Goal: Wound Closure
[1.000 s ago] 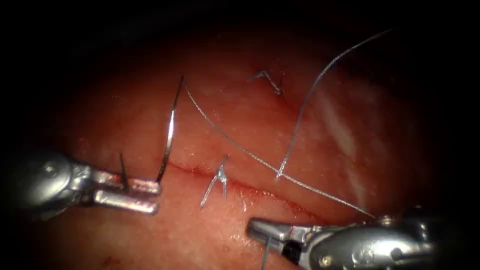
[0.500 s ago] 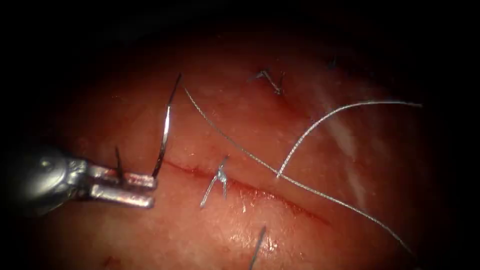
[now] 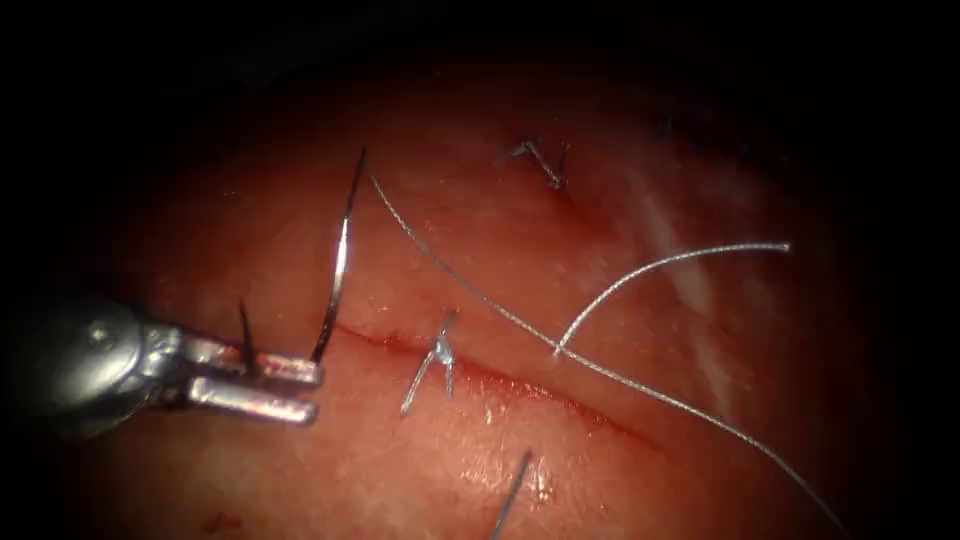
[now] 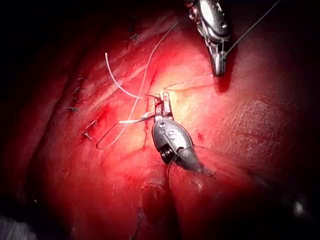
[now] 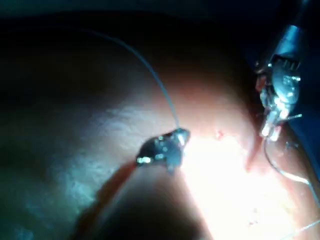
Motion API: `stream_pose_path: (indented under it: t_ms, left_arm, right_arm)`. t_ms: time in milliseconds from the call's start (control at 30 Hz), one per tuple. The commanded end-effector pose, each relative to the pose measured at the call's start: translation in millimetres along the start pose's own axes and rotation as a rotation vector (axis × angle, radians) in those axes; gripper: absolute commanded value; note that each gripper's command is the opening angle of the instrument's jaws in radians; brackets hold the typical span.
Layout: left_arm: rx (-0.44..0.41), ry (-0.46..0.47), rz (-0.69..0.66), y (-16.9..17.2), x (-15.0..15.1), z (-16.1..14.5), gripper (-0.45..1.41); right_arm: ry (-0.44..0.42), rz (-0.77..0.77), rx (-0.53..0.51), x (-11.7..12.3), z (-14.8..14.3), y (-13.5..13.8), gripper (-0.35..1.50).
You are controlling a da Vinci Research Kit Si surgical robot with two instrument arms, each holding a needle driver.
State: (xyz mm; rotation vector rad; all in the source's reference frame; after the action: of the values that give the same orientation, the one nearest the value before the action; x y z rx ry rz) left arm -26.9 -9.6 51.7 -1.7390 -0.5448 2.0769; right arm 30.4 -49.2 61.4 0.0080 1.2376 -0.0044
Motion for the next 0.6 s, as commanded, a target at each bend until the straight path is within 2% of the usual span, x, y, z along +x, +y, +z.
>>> stream_pose_path:
  t_ms: [33,67,100,133,167,200,267,400,467,600]
  left_arm:
    - [-0.001,0.002,0.002,-0.3,-0.5,0.6,-0.45]
    - [0.0,0.002,0.001,-0.3,-0.5,0.6,-0.45]
    - [0.001,0.002,0.001,-0.3,-0.5,0.7,-0.45]
    - [0.002,0.002,0.001,-0.3,-0.5,0.8,-0.45]
    - [0.002,0.002,0.001,-0.3,-0.5,0.8,-0.45]
    - [0.004,0.002,0.001,-0.5,-0.4,1.1,-0.45]
    - [0.006,0.003,-0.001,-1.0,-0.4,1.3,-0.45]
    - [0.013,0.004,-0.003,-2.6,-0.5,1.7,-0.45]
    - [0.025,0.004,-0.006,-4.5,-0.6,2.5,-0.45]
    - [0.021,0.015,-0.011,-5.9,0.5,4.3,-0.45]
  right_arm:
    - [0.001,0.0,0.0,-0.2,0.8,-0.4,-0.35]
    - [-0.001,0.0,-0.011,-0.1,0.8,-0.4,0.47]
    - [-0.004,0.001,-0.029,-0.1,0.7,-0.3,0.84]
    - [-0.004,0.009,-0.053,-0.1,0.5,-0.2,1.11]
    - [-0.004,0.009,-0.053,-0.1,0.5,-0.2,1.11]
    - [-0.009,0.034,-0.106,-0.1,-0.2,0.1,1.36]
    - [-0.017,0.039,-0.13,-0.1,-1.4,0.2,1.43]
    - [-0.018,0.05,-0.154,-0.1,-3.3,0.3,1.43]
    - [-0.008,0.059,-0.18,-0.2,-5.0,0.5,1.43]
    - [0.005,0.072,-0.227,-1.0,-7.6,0.9,1.42]
